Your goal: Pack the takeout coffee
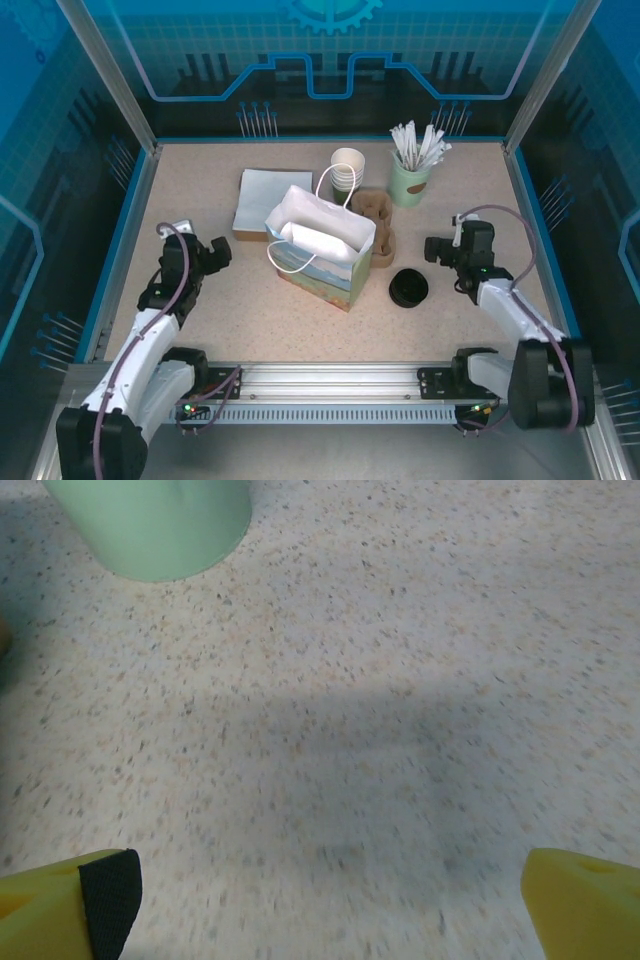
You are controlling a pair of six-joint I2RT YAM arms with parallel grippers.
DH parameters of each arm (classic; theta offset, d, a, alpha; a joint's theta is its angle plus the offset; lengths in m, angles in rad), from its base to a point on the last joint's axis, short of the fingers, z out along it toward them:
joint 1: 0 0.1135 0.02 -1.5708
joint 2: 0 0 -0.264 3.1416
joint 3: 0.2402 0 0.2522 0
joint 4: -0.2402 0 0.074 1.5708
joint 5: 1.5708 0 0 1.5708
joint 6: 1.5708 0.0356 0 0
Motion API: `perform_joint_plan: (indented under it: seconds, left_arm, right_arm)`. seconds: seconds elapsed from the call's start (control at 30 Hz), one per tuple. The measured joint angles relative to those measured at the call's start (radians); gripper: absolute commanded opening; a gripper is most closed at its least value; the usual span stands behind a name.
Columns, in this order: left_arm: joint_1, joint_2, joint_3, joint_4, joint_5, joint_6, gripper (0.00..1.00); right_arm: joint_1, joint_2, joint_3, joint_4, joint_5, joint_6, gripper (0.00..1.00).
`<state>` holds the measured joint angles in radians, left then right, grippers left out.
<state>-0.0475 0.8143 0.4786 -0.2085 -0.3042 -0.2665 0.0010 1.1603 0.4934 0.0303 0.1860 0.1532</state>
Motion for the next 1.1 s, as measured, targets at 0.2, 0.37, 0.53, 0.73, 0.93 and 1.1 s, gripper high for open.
perform_joint_plan:
  seconds: [0.2, 0.37, 0.53, 0.73, 0.93, 1.1]
  left_arm:
    - [0.000, 0.095, -0.071, 0.225, 0.040, 0.088, 0.99]
    - [0.000, 0.171, -0.119, 0.400, 0.066, 0.145, 0.99]
    - [0.000, 0.273, -0.143, 0.560, 0.096, 0.192, 0.99]
    - [0.002, 0.438, -0.154, 0.795, 0.124, 0.241, 0.99]
    - [0.006, 0.637, -0.154, 1.001, 0.177, 0.260, 0.99]
    - [0.019, 0.697, -0.143, 1.025, 0.205, 0.266, 0.99]
  right_arm:
    - [0.021, 0.215, -0.013, 0.299, -0.059, -0.050, 1.00]
    - [0.023, 0.283, -0.022, 0.500, -0.110, -0.096, 1.00]
    - [0.040, 0.331, -0.032, 0.593, -0.138, -0.135, 1.00]
    - [0.040, 0.331, -0.034, 0.634, -0.146, -0.146, 1.00]
    - [0.040, 0.331, -0.034, 0.641, -0.146, -0.151, 1.00]
    - [0.040, 0.331, -0.034, 0.644, -0.146, -0.151, 1.00]
